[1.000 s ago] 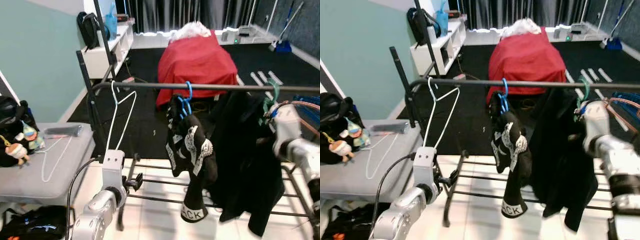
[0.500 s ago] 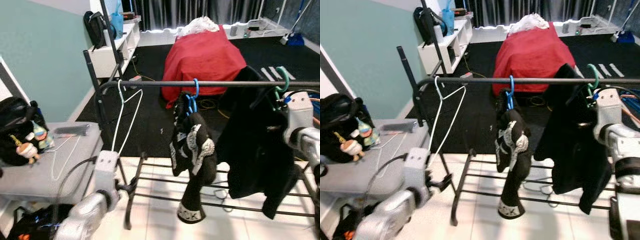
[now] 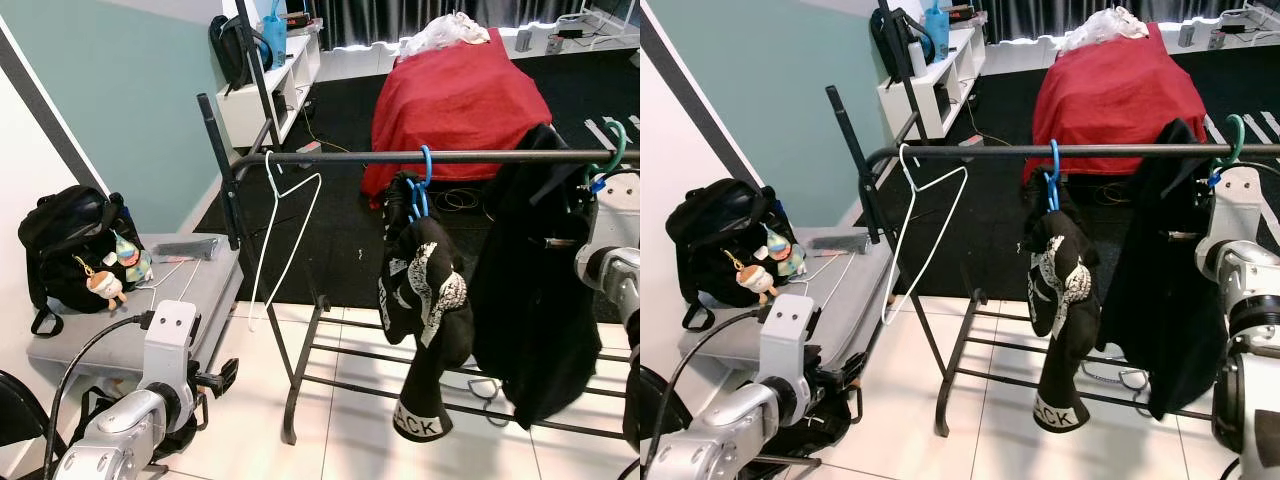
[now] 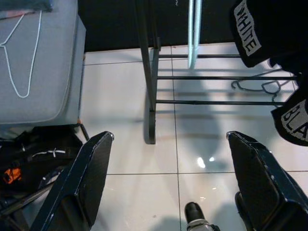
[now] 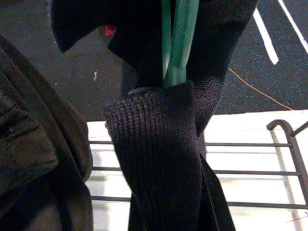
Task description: Hang hanger
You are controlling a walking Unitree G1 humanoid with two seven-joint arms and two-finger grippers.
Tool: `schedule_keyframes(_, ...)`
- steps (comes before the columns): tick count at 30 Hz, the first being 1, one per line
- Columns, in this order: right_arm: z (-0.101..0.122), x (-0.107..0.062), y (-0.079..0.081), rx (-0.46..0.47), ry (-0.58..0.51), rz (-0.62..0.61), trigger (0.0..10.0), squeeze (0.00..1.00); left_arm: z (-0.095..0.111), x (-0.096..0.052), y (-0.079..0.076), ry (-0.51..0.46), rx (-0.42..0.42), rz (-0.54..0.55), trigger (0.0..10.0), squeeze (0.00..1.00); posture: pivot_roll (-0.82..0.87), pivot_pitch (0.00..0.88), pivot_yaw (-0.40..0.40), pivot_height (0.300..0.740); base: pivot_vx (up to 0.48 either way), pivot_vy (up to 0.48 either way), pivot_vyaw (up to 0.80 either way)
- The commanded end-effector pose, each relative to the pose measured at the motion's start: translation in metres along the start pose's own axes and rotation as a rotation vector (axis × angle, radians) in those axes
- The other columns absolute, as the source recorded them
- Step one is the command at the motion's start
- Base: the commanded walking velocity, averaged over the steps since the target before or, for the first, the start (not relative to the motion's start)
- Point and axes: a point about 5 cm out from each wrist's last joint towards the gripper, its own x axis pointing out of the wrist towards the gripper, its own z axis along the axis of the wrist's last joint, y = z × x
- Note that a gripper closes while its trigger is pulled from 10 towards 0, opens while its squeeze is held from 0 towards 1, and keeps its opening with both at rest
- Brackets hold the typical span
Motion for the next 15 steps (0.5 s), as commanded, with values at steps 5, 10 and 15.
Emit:
schedule_keyframes(5,0.004,0.001,0.006,0.021,-0.002,0.043,10.0,0.00,0.000,-0.005,0.004,0.033,0.020,0.014,10.0,0.00,0.03,0.071,0.181,0.740,0.000,0.000,0.00)
schedule_keyframes(10,-0.013,0.003,0.011,0.022,0.076,0.081,10.0,1.00,0.000,-0.005,-0.002,0.042,0.002,-0.001,10.0,0.00,0.01,0.065,0.169,0.740,0.000,0.000,0.00)
schedule_keyframes(15,-0.018,0.003,0.014,0.034,0.071,0.115,10.0,1.00,-0.001,0.002,-0.012,0.036,-0.031,-0.039,10.0,0.00,-0.03,0.043,0.151,0.740,0.000,0.000,0.00)
